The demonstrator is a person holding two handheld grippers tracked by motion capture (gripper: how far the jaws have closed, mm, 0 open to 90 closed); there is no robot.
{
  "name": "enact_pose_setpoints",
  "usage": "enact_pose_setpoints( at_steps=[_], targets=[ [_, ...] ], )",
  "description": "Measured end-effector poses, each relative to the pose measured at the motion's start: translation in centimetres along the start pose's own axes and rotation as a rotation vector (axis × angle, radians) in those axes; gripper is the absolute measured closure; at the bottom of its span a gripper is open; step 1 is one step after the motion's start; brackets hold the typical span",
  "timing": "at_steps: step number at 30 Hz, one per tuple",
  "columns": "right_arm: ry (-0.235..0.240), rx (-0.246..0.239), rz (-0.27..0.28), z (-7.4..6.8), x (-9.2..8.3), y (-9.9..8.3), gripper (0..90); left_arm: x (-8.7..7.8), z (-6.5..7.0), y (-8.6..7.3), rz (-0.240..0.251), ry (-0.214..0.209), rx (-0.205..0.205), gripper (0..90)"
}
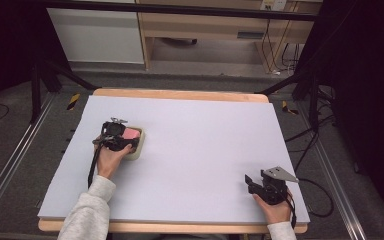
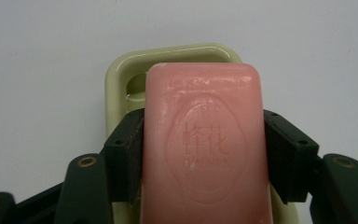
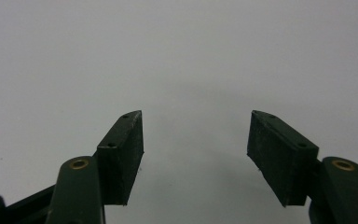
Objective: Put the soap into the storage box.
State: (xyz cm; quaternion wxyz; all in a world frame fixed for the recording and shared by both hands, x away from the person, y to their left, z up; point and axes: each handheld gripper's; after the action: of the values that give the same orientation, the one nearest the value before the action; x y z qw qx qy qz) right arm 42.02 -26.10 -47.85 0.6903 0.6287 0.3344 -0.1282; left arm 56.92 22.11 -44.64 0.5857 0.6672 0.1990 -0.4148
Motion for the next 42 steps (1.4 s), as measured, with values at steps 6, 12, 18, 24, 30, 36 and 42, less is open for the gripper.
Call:
enact_pose_setpoints(
  at_steps=[6, 12, 18, 24, 30, 36, 42],
  targets=[
    [0.000, -0.001, -0.001, 0.0, 0.0, 0.0, 35.9, 0.1, -0.1, -0.1, -0.004, 0.008, 0.001, 37.1],
    [0.000, -0.002, -0.001, 0.0, 0.0, 0.0, 35.8, 0.2, 0.0, -0.1, -0.011, 0.012, 0.000, 37.1],
    [-0.003, -0.004, -0.002, 0.0, 0.0, 0.0, 35.5, 0.2, 0.0, -0.3, -0.013, 0.013, 0.006, 36.9],
    [-0.003, -0.004, -0.001, 0.0, 0.1, 0.0, 35.5, -1.2, -0.2, -0.1, 0.049, -0.015, -0.005, 33.3],
    [0.000, 0.004, -0.002, -0.1, 0.0, 0.0, 35.5, -2.8, -0.3, -0.5, 0.074, -0.028, 0.011, 30.0],
    [-0.003, -0.001, 0.000, 0.0, 0.0, 0.0, 34.4, -4.0, -0.8, -1.9, 0.103, -0.048, 0.016, 26.9],
    [-0.011, 0.009, 0.000, 0.1, 0.0, 0.0, 30.6, -5.0, -1.0, -3.8, 0.161, -0.056, 0.018, 25.5]
  ],
)
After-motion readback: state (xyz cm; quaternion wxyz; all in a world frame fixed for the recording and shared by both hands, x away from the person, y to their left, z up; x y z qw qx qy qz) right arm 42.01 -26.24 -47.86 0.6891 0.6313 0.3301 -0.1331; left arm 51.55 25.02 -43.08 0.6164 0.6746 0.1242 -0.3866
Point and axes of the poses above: each handheld gripper's, and its own axes: x roughly forward along the jaws, y roughly out of its top, z roughly to its right, and after that the axes turned 4 degrees about -z, right-handed
